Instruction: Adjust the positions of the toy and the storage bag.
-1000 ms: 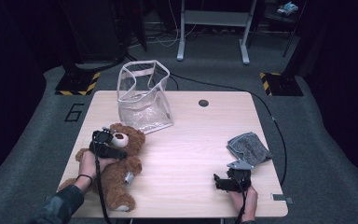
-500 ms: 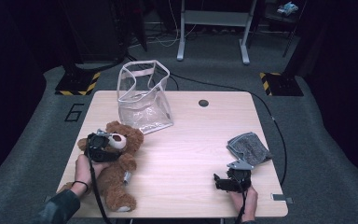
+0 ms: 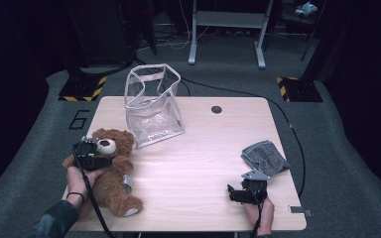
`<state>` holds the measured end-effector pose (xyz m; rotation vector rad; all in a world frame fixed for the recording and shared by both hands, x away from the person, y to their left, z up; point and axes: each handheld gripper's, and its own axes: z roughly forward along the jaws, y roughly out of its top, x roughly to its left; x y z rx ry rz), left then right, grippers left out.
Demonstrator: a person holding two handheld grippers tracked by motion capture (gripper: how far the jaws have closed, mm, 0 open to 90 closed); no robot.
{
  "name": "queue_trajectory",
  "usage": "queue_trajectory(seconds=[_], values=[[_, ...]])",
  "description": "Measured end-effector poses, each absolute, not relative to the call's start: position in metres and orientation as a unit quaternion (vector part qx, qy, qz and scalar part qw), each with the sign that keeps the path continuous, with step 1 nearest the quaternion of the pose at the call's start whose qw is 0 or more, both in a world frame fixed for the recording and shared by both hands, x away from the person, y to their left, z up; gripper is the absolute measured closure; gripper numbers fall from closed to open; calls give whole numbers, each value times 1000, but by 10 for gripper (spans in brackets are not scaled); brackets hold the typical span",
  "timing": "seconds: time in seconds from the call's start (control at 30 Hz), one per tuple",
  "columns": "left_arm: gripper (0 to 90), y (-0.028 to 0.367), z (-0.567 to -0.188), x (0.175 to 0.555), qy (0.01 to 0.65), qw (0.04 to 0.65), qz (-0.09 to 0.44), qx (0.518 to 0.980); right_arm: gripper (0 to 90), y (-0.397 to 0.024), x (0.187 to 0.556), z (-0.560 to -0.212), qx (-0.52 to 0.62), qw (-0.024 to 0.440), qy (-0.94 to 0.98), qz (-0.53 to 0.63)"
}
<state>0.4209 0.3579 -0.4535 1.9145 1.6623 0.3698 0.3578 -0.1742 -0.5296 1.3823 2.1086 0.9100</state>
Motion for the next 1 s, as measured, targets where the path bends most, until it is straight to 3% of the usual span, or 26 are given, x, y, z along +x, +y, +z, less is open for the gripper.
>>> queue_trajectory(seconds=[0.2, 0.33, 0.67, 1.0], values=[[289, 362, -456, 425, 638, 274, 130, 708, 87, -174, 358, -530, 502, 227, 766, 332], [194, 356, -444, 423, 622, 269, 153, 719, 88, -174, 358, -530, 502, 226, 766, 332], [164, 339, -386, 426, 577, 325, 192, 724, 88, -174, 358, -530, 504, 224, 765, 333], [214, 312, -345, 477, 550, 360, 234, 716, 88, -175, 358, -530, 502, 225, 766, 332]])
